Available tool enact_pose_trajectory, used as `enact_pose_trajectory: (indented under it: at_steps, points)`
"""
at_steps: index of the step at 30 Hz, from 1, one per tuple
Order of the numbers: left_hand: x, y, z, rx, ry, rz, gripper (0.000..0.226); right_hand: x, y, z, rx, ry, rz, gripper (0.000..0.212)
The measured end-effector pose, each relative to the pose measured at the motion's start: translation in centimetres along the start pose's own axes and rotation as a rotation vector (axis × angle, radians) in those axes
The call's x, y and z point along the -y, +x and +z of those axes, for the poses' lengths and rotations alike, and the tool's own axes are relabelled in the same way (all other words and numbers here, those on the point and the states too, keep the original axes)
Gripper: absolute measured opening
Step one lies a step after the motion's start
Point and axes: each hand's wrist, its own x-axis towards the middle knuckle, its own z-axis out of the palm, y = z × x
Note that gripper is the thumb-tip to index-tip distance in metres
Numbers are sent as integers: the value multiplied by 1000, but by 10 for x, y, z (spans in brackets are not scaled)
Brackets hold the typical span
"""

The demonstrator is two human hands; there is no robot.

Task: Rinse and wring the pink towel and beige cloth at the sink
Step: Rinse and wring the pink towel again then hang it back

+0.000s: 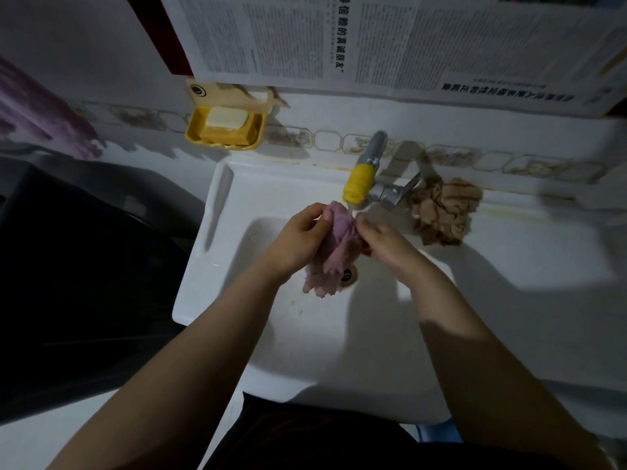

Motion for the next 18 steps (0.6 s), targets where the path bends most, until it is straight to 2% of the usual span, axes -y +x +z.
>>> enact_pose_trajectory:
  at_steps: [3, 4, 5, 6, 8, 11, 14, 16, 18]
  points:
    - [10, 5, -12, -190, 452, 67, 29, -6, -7, 3, -94, 63, -145, 26]
    - [12, 5, -16, -285, 587, 61, 32, -5, -8, 1, -161, 78, -173, 21]
    - [14, 5, -17, -368, 621, 33, 34, -3, -8, 2, -234, 83, -199, 19]
    - [15, 5, -16, -424, 580, -6, 35, -1, -8, 6, -287, 95, -220, 18]
    - [11, 11, -9, -462, 252, -124, 34, 4, -9, 27, -312, 129, -234, 23]
    - [-3, 17, 20, -341, -280, -324, 29, 15, -4, 59, -366, 49, -248, 37]
    - [-8, 20, 48, -251, -337, -370, 35, 24, 14, 42, -576, 110, -130, 36]
    - [-6, 27, 53, -279, -279, -371, 35, 22, 16, 40, -578, 146, -118, 36]
    - [-4, 32, 47, -306, -305, -414, 37, 20, 12, 54, -544, 46, -159, 39]
